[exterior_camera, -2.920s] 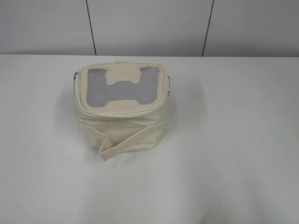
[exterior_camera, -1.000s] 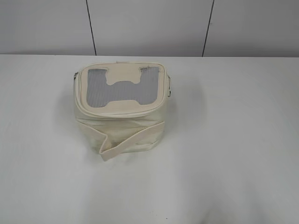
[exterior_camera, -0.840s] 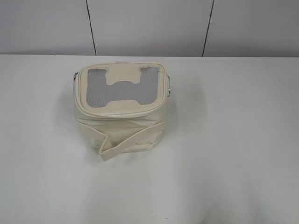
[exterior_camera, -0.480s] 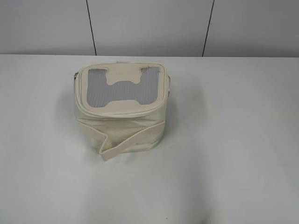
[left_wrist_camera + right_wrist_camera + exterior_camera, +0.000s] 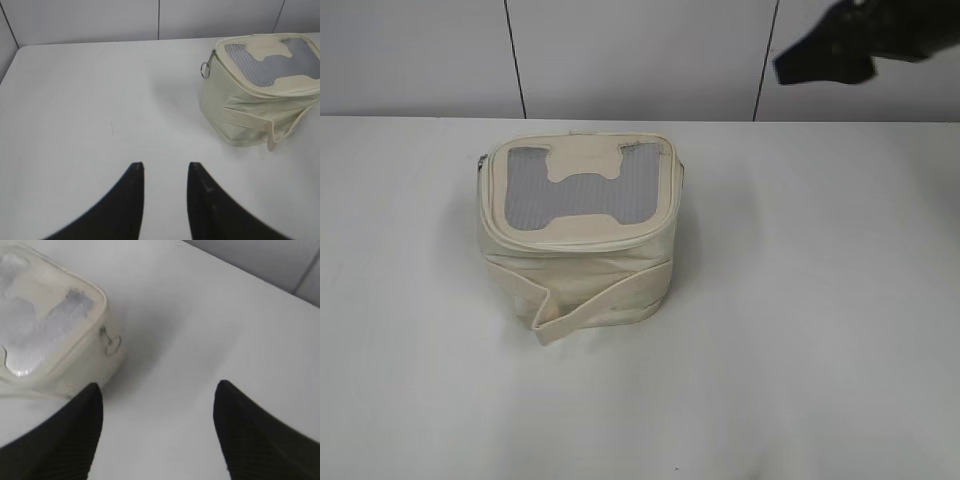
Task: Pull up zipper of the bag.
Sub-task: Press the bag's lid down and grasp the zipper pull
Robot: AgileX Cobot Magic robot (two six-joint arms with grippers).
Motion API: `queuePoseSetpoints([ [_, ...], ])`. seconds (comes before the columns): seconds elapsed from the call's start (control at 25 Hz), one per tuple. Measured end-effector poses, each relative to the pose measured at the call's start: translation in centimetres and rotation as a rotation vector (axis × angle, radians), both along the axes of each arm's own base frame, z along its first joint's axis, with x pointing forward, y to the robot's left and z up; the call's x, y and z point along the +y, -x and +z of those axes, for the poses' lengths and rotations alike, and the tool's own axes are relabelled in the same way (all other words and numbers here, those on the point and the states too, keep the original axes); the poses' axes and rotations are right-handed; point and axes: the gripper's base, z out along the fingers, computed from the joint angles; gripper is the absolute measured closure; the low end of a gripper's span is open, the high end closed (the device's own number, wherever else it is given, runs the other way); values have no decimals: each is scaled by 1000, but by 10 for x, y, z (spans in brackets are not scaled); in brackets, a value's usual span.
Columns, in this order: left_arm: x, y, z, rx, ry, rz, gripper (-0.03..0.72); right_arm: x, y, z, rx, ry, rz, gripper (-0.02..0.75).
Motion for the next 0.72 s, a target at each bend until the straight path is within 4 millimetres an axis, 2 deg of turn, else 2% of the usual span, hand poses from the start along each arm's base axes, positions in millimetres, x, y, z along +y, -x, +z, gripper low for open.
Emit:
queuePoseSetpoints([
  [0.12,0,0,0,0,0,0,449,40,-52,-10,25,-29,172,197],
  [0.2,0,0,0,-1,-1,1,449,66,-78,-20,57,-40,289,198],
  [0.28,0,0,0,-1,-1,1,449,93,-97,-29,91,-62,408,198],
  [0.36,0,0,0,-1,-1,1,449,115,-114,-48,139,-83,486,199],
  [0.52,0,0,0,-1,-1,1,449,153,-130,-70,176,-112,579,199],
  [0.72,0,0,0,-1,-1,1,449,183,-128,-85,196,-133,630,211],
])
